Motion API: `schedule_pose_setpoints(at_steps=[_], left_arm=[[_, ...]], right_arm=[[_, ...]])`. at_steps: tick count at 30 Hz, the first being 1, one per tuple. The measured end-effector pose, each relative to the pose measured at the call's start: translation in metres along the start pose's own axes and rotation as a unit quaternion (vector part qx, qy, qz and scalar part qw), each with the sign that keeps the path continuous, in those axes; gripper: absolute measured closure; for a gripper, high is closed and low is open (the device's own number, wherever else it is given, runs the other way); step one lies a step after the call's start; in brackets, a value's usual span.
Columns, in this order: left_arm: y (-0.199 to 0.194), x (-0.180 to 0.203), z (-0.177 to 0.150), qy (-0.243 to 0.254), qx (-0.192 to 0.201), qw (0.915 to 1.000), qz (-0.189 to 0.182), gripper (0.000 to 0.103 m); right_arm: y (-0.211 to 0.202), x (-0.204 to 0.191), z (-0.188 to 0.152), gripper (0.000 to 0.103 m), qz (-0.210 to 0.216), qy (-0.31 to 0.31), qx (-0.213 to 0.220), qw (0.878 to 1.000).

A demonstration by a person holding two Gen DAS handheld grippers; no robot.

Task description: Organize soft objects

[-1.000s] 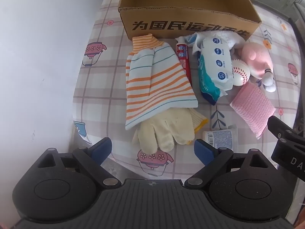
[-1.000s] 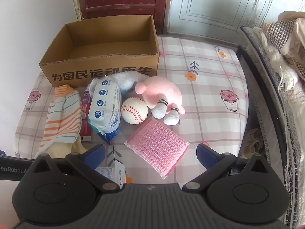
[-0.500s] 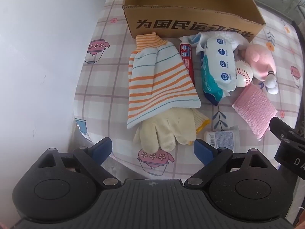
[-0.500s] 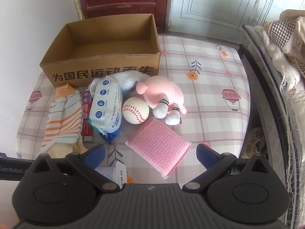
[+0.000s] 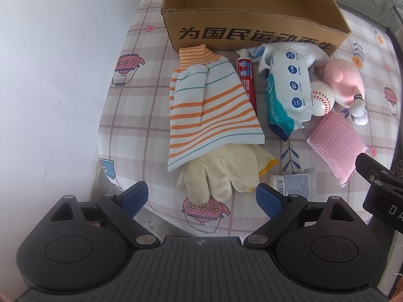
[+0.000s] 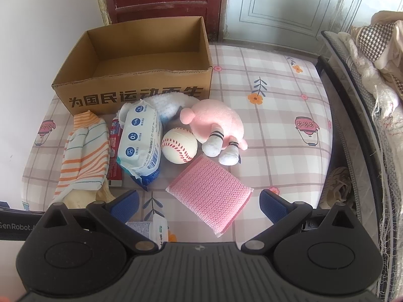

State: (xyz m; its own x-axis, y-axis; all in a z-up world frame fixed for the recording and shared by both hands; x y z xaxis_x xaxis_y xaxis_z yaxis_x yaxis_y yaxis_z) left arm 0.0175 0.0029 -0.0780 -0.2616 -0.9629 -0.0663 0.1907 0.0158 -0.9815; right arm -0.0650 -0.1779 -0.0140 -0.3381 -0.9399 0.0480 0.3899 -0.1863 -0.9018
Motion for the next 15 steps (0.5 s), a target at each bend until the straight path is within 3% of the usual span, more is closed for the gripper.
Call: schedule_pose_setpoints(at_steps=[15], left_arm=[[0.0002, 0.0005, 0.0007, 0.005, 0.001, 1.0000, 0.000, 0.010]], right_arm=[[0.0017, 0.0011, -0.0007, 0.000, 0.001, 0.005, -0.005, 1.000]])
Point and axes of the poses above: each gripper's, at about its wrist camera, not at the fingertips, and y roughly the way its jaws point, x to its right, z to its top, the point moved 8 cm from there along y, roughly the way its jaws point, and after that the axes turned 6 degrees about -y, right-handed, at the moved point
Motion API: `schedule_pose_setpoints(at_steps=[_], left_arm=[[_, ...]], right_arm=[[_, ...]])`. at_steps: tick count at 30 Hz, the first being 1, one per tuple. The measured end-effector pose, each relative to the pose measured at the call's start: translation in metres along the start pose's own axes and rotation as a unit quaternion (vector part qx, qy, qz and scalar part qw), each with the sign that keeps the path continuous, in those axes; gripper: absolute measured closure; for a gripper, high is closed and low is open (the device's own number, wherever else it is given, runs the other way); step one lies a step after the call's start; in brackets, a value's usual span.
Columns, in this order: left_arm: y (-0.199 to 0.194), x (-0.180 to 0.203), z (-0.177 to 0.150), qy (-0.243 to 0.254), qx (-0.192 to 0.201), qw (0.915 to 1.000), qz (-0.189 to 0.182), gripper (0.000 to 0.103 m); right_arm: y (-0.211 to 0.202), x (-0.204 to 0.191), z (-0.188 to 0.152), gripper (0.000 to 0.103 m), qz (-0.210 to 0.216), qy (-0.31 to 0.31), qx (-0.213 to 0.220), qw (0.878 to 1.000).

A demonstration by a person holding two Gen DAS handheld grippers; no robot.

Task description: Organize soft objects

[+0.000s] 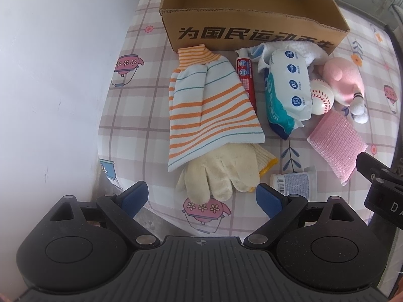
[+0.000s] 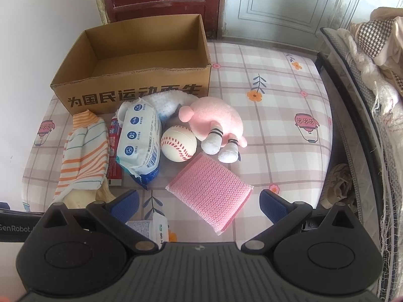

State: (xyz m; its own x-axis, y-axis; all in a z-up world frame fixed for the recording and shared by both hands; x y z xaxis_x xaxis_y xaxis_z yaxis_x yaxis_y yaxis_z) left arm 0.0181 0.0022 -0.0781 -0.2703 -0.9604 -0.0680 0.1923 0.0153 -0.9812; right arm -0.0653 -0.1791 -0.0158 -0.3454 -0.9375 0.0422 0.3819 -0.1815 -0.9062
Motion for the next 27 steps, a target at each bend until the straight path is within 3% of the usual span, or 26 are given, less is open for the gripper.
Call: schedule_pose_setpoints(at_steps=[27], left_arm=[[0.0001, -0.0014, -0.0008, 0.007, 0.002, 1.0000, 0.006, 0.010]], right_arm=[[0.0000, -0.0004, 0.0004, 0.000, 0.001, 0.001, -0.001, 1.000]])
Point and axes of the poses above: each gripper's, at about its wrist camera, not at the fingertips, and y roughly the way its jaws point, x to its right, z to its top, the point moved 8 cm from there along y, roughly the way its jaws point, and after that the axes turned 6 degrees about -y, right-handed, at the moved point
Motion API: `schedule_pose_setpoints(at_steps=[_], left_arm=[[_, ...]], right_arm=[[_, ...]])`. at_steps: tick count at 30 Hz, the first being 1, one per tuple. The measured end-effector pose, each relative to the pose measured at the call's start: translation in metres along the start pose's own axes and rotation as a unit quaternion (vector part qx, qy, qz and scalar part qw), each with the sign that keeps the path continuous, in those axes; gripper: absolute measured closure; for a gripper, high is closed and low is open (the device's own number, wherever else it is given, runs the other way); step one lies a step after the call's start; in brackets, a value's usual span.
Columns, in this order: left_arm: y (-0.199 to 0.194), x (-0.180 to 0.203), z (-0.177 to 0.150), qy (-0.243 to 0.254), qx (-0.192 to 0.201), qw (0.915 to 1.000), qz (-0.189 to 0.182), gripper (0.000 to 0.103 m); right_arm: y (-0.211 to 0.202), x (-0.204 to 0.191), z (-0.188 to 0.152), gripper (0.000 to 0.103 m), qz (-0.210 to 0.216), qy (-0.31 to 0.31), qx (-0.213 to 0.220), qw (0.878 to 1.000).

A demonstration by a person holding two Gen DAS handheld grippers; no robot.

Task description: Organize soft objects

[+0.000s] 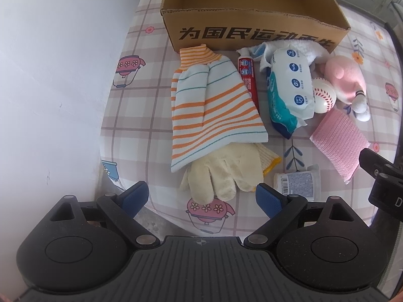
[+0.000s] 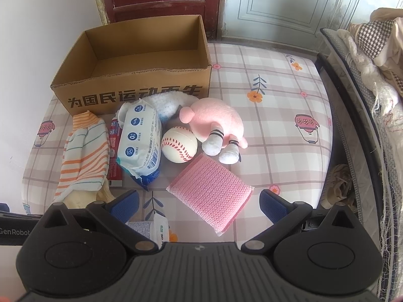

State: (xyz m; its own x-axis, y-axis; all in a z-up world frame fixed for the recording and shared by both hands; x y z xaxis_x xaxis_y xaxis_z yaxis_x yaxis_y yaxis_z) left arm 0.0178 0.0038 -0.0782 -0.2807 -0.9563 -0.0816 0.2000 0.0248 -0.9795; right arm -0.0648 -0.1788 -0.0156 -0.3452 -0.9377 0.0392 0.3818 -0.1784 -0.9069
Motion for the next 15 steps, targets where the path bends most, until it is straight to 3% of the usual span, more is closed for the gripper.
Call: schedule_pose_setpoints(at_steps=[15], left_arm=[[0.0077, -0.0029, 0.0005, 0.001, -0.005, 1.0000, -0.001, 0.010]], right_arm=[[0.0032, -0.0014, 0.0028, 0.000, 0.002, 0.002, -0.002, 1.000]])
Point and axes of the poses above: each gripper's, at about its wrist camera, not at the fingertips, and y roughly the way its jaws point, x to its right, z to its top, the point moved 8 cm from there along y, roughly the way its jaws point, and after that the axes turned 6 degrees about -y, right-handed, at the moved point
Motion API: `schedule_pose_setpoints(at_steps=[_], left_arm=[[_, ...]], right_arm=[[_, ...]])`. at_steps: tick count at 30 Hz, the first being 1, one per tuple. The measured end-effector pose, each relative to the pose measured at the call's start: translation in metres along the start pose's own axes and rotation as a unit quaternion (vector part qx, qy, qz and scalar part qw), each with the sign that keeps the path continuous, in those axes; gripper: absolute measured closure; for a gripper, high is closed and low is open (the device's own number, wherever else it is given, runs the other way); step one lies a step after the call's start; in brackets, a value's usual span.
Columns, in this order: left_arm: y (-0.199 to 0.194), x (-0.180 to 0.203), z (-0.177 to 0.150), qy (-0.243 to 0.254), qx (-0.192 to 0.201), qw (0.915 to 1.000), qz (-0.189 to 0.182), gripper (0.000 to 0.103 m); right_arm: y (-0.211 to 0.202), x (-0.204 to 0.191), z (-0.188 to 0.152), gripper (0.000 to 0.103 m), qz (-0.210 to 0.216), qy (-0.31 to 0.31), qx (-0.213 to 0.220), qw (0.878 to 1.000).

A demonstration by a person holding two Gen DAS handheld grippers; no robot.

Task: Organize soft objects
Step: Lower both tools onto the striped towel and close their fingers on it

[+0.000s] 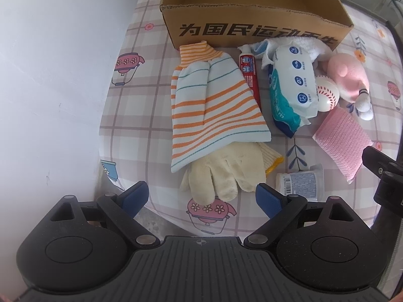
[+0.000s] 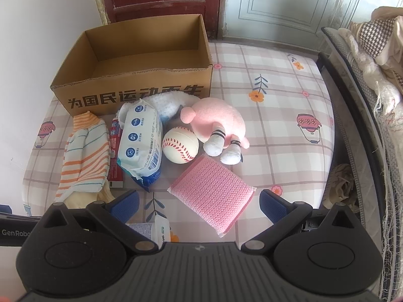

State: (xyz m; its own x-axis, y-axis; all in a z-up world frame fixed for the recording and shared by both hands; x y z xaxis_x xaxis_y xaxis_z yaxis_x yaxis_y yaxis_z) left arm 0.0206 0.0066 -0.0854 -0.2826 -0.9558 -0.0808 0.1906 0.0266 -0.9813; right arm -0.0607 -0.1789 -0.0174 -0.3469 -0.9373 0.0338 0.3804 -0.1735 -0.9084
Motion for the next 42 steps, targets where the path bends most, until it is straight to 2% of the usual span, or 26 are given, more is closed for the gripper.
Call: schedule_pose_setpoints(at_steps=[8, 12, 16, 19, 21, 28, 31, 33, 34, 36, 38, 42], left_arm=[[0.007, -0.007, 0.008, 0.001, 0.005, 1.0000, -0.005, 0.012], [0.006, -0.023, 0.024, -0.014, 0.022, 0.9996, -0.013, 0.014], [0.011, -0.041, 0.038, -0.030, 0.032, 0.9989, -0.018, 0.019], [0.019, -0.053, 0.039, -0.042, 0.030, 0.9984, -0.023, 0.024], [0.025, -0.057, 0.037, -0.047, 0.026, 0.9981, -0.030, 0.026], [0.043, -0.045, 0.020, -0.043, -0.005, 0.9975, -0.055, 0.034], [0.054, -0.040, 0.016, -0.039, -0.021, 0.9981, -0.043, 0.039], [0.062, -0.039, 0.016, -0.045, -0.027, 0.9981, -0.032, 0.044], [0.066, -0.039, 0.017, -0.049, -0.031, 0.9979, -0.027, 0.047], [0.075, -0.039, 0.019, -0.057, -0.035, 0.9976, -0.018, 0.055], [0.077, -0.040, 0.023, -0.067, -0.034, 0.9972, -0.011, 0.061], [0.064, -0.045, 0.039, -0.090, -0.014, 0.9958, -0.011, 0.060]], right_arm=[[0.005, 0.000, 0.005, 0.000, 0.014, 0.014, 0.001, 1.000], [0.002, -0.007, 0.022, 0.000, 0.060, 0.037, 0.023, 0.997], [0.001, -0.029, 0.046, 0.001, 0.116, 0.037, 0.049, 0.991], [0.008, -0.053, 0.054, 0.010, 0.167, 0.037, 0.042, 0.984], [0.017, -0.067, 0.053, 0.024, 0.200, 0.050, 0.023, 0.978], [0.049, -0.100, 0.030, 0.038, 0.243, 0.071, -0.060, 0.966], [0.065, -0.108, 0.021, 0.053, 0.249, 0.065, -0.090, 0.962], [0.081, -0.111, 0.014, 0.072, 0.251, 0.061, -0.117, 0.959], [0.087, -0.112, 0.012, 0.073, 0.251, 0.060, -0.127, 0.958], [0.092, -0.112, 0.012, 0.084, 0.257, 0.057, -0.131, 0.956], [0.092, -0.113, 0.016, 0.088, 0.268, 0.051, -0.133, 0.953], [0.082, -0.117, 0.031, 0.089, 0.285, 0.029, -0.122, 0.950]])
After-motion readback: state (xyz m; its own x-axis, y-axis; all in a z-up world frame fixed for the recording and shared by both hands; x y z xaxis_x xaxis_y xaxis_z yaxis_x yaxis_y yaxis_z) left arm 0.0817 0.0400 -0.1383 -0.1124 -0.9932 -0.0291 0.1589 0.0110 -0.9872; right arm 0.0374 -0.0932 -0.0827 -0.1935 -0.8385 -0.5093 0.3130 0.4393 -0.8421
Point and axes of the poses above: each gripper's, at about its wrist camera, not at the fingertips, and y roughly the way its jaws point, x to its right, z to its top, the point moved 8 cm from there along y, roughly the way its jaws point, and after that the axes turned 6 degrees about -y, right-handed, at the moved point
